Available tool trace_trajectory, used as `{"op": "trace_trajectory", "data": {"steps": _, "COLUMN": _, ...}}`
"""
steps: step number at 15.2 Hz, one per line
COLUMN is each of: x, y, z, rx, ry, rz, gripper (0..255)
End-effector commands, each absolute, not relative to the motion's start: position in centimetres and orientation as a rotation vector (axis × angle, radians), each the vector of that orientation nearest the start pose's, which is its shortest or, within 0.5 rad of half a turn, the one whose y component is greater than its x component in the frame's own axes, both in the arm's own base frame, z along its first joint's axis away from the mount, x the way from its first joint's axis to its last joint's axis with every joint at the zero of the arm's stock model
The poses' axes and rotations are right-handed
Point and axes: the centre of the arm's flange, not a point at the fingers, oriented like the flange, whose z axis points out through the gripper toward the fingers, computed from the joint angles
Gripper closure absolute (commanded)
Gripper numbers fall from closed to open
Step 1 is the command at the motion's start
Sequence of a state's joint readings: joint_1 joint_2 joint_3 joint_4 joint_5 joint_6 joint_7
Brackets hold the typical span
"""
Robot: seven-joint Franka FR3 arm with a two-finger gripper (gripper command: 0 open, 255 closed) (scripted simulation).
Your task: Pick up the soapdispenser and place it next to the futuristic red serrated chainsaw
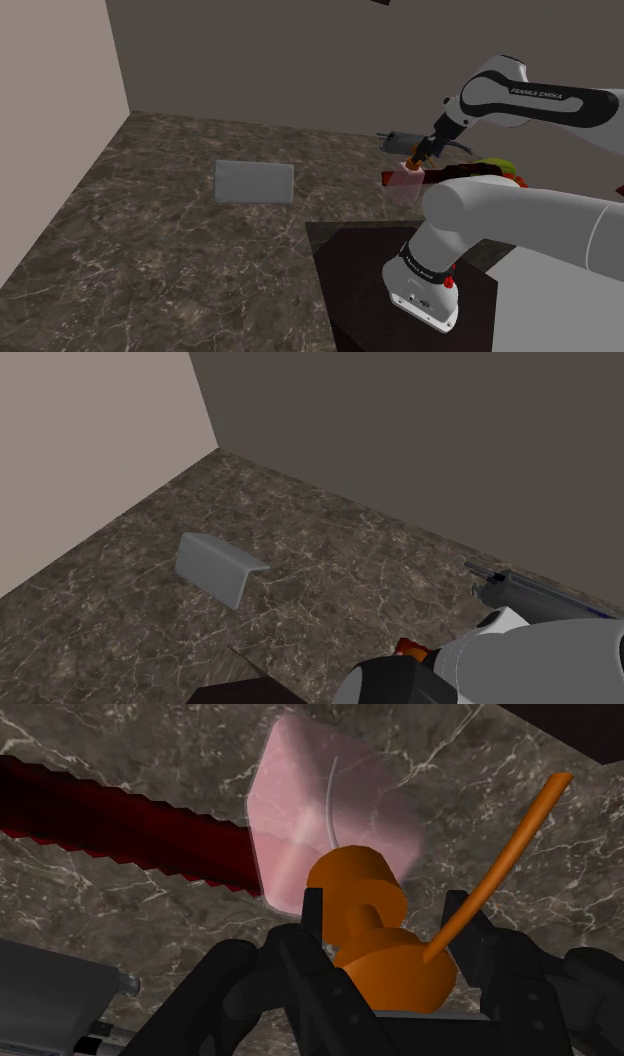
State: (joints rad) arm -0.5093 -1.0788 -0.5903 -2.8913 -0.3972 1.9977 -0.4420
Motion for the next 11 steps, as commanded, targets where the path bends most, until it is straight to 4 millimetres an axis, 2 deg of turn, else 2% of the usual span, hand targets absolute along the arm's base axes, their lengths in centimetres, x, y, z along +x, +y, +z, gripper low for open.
{"op": "trace_trajectory", "data": {"steps": 1, "x": 13.27, "y": -24.54, "z": 41.16, "rx": -3.067, "ry": 0.400, "rz": -0.300, "gripper": 255}}
{"op": "trace_trajectory", "data": {"steps": 5, "x": 13.27, "y": -24.54, "z": 41.16, "rx": -3.067, "ry": 0.400, "rz": -0.300, "gripper": 255}}
{"op": "trace_trajectory", "data": {"steps": 6, "x": 13.27, "y": -24.54, "z": 41.16, "rx": -3.067, "ry": 0.400, "rz": -0.300, "gripper": 0}}
{"op": "trace_trajectory", "data": {"steps": 11, "x": 13.27, "y": -24.54, "z": 41.16, "rx": -3.067, "ry": 0.400, "rz": -0.300, "gripper": 0}}
